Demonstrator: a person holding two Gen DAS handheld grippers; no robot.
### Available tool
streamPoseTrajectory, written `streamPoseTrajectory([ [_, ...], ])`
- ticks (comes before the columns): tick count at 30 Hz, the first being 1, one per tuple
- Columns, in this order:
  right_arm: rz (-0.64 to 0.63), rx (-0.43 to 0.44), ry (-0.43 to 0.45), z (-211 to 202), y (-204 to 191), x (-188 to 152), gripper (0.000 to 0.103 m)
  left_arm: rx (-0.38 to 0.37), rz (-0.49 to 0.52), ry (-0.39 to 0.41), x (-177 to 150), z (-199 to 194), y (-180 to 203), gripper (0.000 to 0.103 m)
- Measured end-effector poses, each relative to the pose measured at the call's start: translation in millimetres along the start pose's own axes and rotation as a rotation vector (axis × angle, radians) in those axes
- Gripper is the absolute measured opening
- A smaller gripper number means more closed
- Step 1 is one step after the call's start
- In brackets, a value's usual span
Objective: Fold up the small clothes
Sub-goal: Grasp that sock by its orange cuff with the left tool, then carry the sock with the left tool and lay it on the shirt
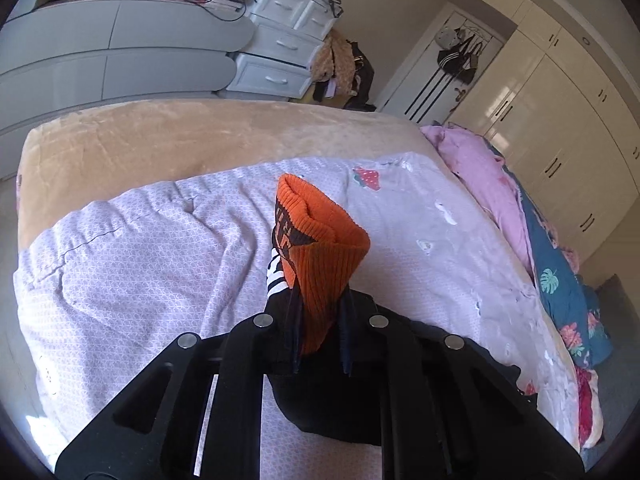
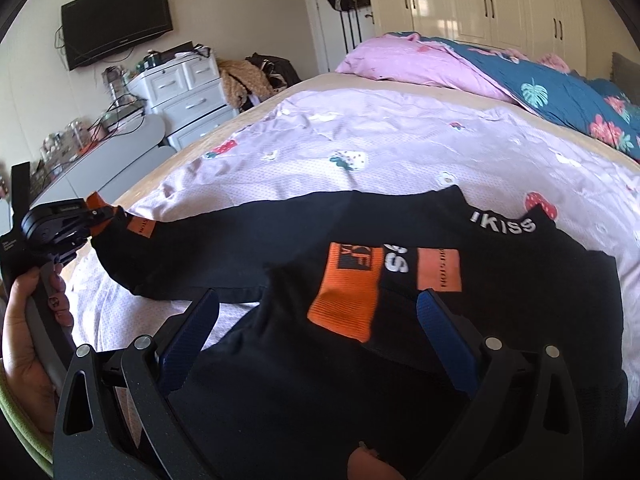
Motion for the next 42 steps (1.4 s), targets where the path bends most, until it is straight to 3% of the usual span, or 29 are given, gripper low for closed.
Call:
streamPoseTrajectory([
  [15,0.091,-0.054,0.058,-42,46,3,0.098,-0.253,0.155,0.011,-26,-35,94,0.007],
  [31,0.233,-0.16,0.111,-100,121,-14,0.098,-0.406,0.275,-0.047,-62,-41,166,0.006],
  [42,0.337,-0.195,0.119,-107,160,-22,0.099,-0.522,0.378,-0.125,-97,-46,217,0.007],
])
Point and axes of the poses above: each gripper's, at about its wrist camera, not at the fingertips, and z roughly the way its jaws point, y to its right, x to its top, the point moved 3 cm from there along z, roughly the way its jaws point
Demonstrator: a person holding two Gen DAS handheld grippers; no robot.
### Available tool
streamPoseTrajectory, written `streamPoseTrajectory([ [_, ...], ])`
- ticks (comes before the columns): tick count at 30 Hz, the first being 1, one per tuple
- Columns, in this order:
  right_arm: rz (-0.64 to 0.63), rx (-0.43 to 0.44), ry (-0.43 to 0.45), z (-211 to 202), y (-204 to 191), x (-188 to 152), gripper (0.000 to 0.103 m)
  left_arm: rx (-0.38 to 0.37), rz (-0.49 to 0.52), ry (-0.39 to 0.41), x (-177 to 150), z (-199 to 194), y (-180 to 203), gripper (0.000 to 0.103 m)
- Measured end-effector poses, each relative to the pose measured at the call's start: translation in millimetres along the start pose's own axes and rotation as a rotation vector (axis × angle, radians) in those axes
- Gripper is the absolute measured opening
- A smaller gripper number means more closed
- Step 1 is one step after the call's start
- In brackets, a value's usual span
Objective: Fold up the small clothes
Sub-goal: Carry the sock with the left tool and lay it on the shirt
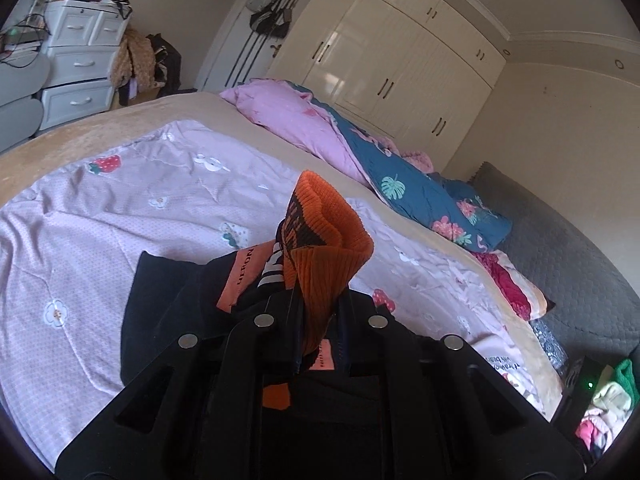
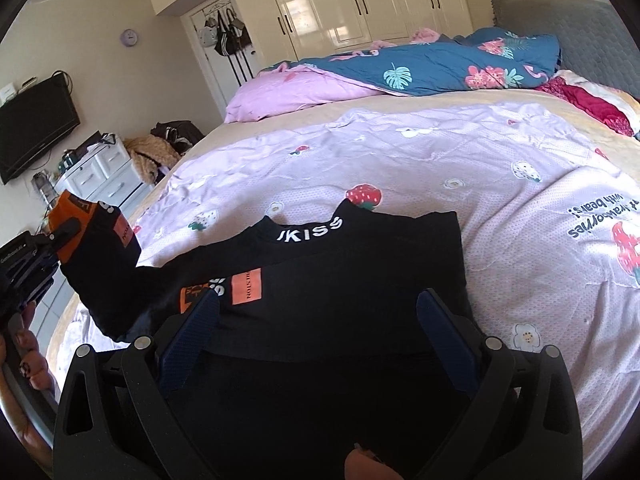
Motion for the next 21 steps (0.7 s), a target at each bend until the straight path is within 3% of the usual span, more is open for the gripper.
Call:
streamPoseTrajectory([
  [21,0.184,-0.08,0.043,-7,74,18,0.099,-0.136,0.168,-0.259,-80,65,54,0.007],
])
Point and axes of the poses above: each gripper's, at about its wrist camera, not at the fingertips, and z roughly the way its jaws point, y to its right, x to its top, the point moved 3 cm from there along z, roughly the way its jaws point
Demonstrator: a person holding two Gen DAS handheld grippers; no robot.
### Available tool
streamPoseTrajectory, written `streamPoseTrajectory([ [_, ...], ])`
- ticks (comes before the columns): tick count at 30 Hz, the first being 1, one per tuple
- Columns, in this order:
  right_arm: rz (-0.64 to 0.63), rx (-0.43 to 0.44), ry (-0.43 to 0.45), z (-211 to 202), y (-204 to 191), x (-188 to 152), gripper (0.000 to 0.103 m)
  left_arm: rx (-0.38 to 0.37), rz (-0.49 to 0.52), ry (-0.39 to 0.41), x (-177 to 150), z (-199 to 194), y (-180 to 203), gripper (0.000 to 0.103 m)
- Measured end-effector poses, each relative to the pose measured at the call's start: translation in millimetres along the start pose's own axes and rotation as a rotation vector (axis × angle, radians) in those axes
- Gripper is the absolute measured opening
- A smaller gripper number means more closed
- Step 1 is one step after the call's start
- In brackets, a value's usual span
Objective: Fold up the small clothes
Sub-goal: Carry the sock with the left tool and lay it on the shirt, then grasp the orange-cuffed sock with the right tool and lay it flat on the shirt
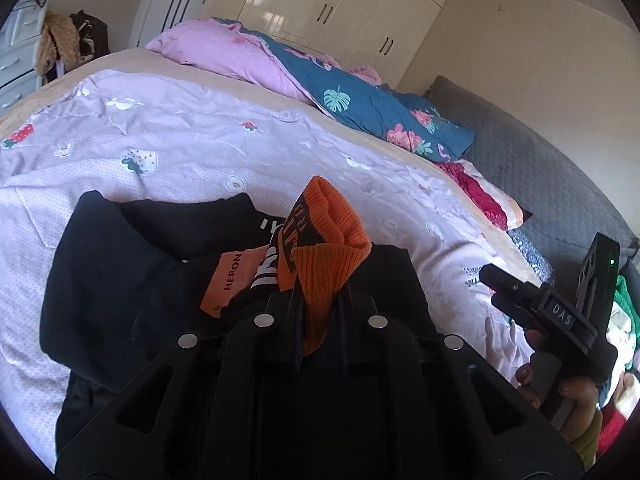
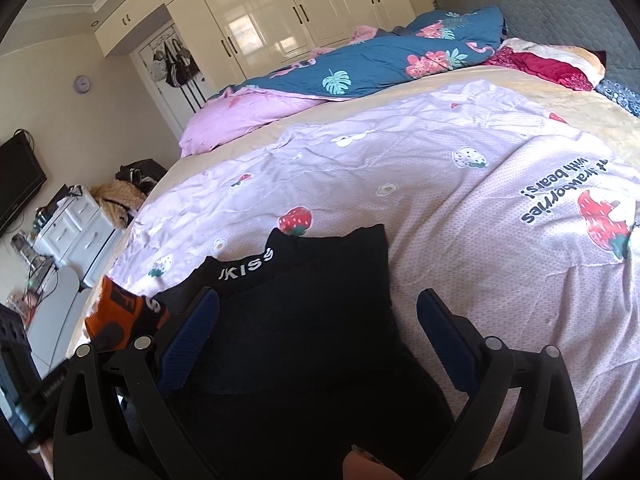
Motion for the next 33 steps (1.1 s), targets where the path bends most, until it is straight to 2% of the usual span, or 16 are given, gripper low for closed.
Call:
streamPoseTrajectory([
  [7,0.023,-0.016,-0.014,3,9,1,0.099,-0.028,0.007,-0.102,-19,25,1,0.007],
  [12,0.027,-0.022,-0.041,9,10,-3,0.099,-0.061,0.005,-0.177,-32,42,2,0.013],
  [15,0.019,-0.019,-0.058,13,9,-5,0.099,-0.076,0.012,-0.212,-37,47,5,0.022],
  [17,0.014,-0.02,-0.067,16,8,-7,0.099,-0.087,0.014,-0.225,-36,46,6,0.039],
  [21,-0.001,-0.02,-0.097,25,5,-12,0.099,-0.077,0.022,-0.203,-29,37,3,0.053],
  [23,-0.031,-0.012,-0.123,32,-3,-19,0.099,-0.054,0.006,-0.18,-22,31,-6,0.064],
  [24,-0.047,-0.005,-0.131,35,-8,-22,0.098,-0.028,-0.005,-0.163,-18,28,-13,0.066],
  [26,-0.115,0.028,-0.163,45,-26,-34,0.098,0.033,-0.017,-0.136,-11,22,-26,0.078],
  [29,-0.199,0.064,-0.201,57,-51,-51,0.098,0.128,-0.04,-0.093,-1,12,-47,0.089],
  [32,-0.263,0.09,-0.234,70,-72,-66,0.084,0.202,-0.074,-0.054,9,1,-69,0.094],
  [33,-0.274,0.094,-0.249,77,-78,-71,0.083,0.218,-0.084,-0.045,12,-2,-75,0.094],
])
Point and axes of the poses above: each gripper's, at about its wrist camera, not at the fingertips, and z roughly the way its jaws point, y to its right, x to its top, the point moved 3 cm from there along z, roughly the way its jaws point
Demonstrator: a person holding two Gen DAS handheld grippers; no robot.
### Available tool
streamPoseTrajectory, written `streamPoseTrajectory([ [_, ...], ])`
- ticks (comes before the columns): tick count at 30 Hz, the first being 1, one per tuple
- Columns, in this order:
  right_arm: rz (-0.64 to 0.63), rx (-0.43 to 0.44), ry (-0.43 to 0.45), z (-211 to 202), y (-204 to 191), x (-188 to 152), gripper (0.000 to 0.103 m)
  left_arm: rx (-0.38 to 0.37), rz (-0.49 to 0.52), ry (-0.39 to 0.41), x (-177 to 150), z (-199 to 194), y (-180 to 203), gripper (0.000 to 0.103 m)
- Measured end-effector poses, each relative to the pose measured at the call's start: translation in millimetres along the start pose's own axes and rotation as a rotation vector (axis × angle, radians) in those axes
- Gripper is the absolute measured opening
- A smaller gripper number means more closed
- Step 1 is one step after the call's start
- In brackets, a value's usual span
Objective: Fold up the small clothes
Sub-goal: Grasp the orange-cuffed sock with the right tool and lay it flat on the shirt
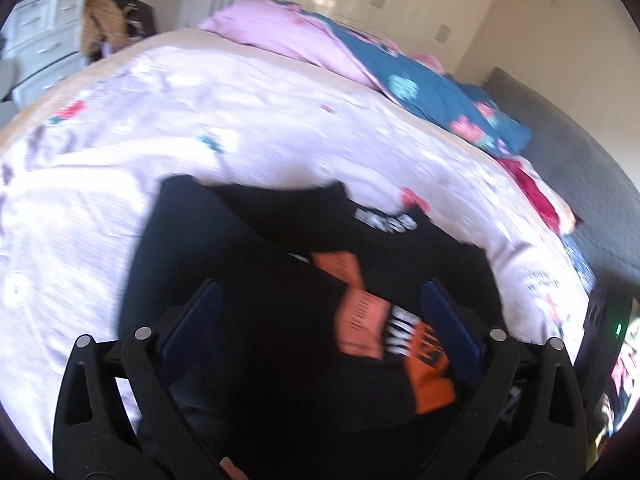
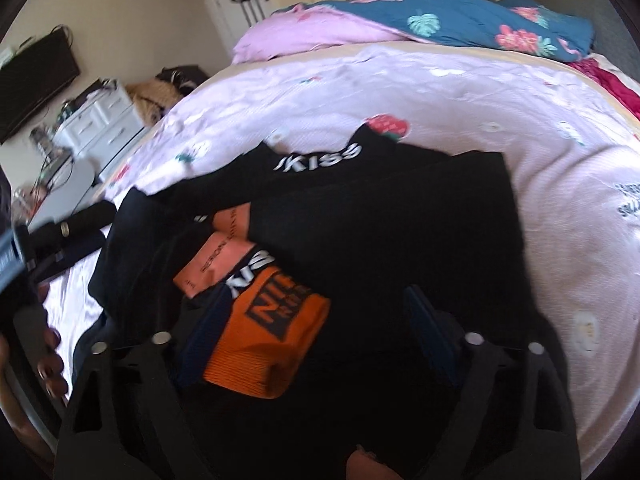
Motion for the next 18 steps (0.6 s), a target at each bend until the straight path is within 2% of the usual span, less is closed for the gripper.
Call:
streamPoseTrajectory([
  [2,-0.001,-0.001,-0.017,11,-5,-2,0.079,0.028,-0.03,0.019,6,-5,-14,0.094],
  [4,0.019,0.004,-0.04,22,-5,-6,0.068,0.044,-0.06,0.033,12,-8,-26,0.094],
  [6,0.032,0.053,-0.035,25,-7,-7,0.036,0.055,-0.087,0.046,16,-12,-37,0.094],
  [9,-0.007,0.09,-0.008,20,-18,-5,0.009,0.089,-0.118,0.072,22,-20,-55,0.094],
  [14,-0.119,0.148,0.122,-19,-49,22,0.008,0.212,-0.167,0.13,30,-40,-90,0.094],
  [18,-0.207,0.176,0.205,-52,-76,54,0.008,0.213,-0.208,0.151,32,-50,-105,0.094],
])
Point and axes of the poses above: each gripper's, at about its wrist camera, not at the fingertips, and z roughly the way its jaws point, y to its right, x to its top, the point moved 3 cm from there along z, roughly the way its jaws point
